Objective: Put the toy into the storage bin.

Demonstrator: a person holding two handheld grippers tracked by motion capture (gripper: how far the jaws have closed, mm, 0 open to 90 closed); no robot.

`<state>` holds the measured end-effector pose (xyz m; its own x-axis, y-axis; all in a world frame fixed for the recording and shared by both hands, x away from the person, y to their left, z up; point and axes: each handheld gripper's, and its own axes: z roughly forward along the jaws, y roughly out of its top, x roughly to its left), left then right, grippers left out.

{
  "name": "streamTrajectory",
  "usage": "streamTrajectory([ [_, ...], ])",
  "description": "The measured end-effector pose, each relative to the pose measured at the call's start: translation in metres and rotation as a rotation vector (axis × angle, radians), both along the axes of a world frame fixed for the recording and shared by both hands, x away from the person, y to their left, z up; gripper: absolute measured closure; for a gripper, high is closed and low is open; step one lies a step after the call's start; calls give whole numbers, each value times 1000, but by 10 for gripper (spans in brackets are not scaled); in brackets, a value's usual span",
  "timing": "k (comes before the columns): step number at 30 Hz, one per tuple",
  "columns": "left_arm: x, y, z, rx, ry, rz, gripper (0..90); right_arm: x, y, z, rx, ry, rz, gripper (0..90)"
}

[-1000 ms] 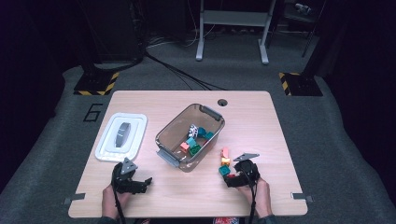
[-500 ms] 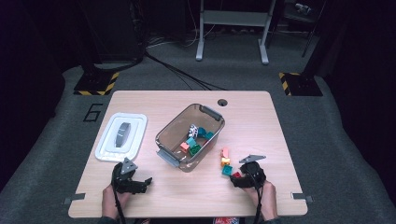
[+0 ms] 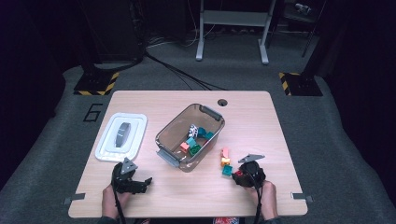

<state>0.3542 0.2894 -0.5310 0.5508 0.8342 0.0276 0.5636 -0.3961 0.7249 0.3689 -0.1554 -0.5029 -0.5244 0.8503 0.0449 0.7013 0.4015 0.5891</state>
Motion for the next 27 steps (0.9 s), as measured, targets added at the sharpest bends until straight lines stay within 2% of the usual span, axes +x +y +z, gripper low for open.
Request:
streamTrajectory([
  [5, 0, 0, 0, 0, 0, 0, 38, 1, -4, 1, -9, -11, -1, 585],
  [10, 0, 0, 0, -1, 2, 0, 38, 0, -8, 5, 26, -19, -22, 586],
  [11, 0, 0, 0, -1, 2, 0, 38, 1, -10, 6, 24, -34, -12, 586],
  [18, 0, 0, 0, -2, 3, 0, 38, 6, -13, 17, 59, -63, -24, 586],
  [23, 0, 0, 0, -1, 2, 0, 38, 12, -12, 24, 69, -79, 0, 586],
  [26, 0, 0, 0, -1, 2, 0, 38, 15, -10, 29, 83, -84, -7, 586],
  [27, 0, 0, 0, -1, 1, 0, 38, 17, -10, 30, 89, -85, 8, 586],
])
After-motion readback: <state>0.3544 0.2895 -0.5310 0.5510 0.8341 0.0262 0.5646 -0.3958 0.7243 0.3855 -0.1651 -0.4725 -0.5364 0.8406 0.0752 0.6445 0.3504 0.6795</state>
